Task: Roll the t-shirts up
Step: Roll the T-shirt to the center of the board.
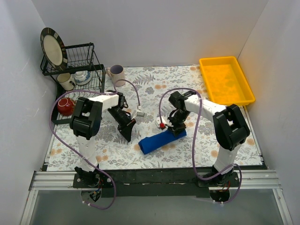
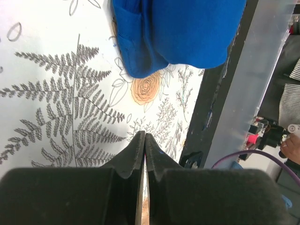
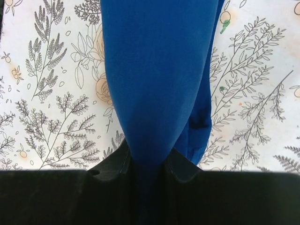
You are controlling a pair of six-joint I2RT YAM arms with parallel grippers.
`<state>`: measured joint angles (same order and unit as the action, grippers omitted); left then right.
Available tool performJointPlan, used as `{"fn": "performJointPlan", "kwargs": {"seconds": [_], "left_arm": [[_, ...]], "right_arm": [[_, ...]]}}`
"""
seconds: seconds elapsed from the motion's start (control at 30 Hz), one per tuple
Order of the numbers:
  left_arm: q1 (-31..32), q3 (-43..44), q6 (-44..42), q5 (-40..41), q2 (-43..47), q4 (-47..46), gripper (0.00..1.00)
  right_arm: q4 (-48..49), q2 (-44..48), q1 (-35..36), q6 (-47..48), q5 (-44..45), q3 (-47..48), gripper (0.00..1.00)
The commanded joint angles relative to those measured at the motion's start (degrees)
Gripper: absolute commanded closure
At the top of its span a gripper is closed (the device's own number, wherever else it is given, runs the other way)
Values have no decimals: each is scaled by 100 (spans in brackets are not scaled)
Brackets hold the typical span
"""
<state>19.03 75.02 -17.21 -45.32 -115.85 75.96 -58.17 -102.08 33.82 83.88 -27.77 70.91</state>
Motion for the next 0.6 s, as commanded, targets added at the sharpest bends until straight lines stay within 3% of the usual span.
{"fn": "performJointPlan", "kwargs": {"seconds": [0.0, 0.13, 0.27, 0.37, 0.57], "left_arm": [[5, 21, -3, 155, 124, 270, 100], [-4, -84, 498, 199, 799, -378, 83], [109, -575, 1123, 523, 2544, -2045, 63], [557, -761, 1395, 700, 3408, -2716, 57], [1559, -831, 1695, 533, 3684, -3175, 50]], "right_arm": [[-950, -469, 2, 102, -272, 554, 96], [-1310, -926, -16, 225, -466, 1080, 96], [-1662, -1612, -16, 68, -642, 1784, 96], [-1662, -2016, -16, 85, -642, 2205, 96], [-1671, -2825, -34, -230, -694, 2717, 95]]}}
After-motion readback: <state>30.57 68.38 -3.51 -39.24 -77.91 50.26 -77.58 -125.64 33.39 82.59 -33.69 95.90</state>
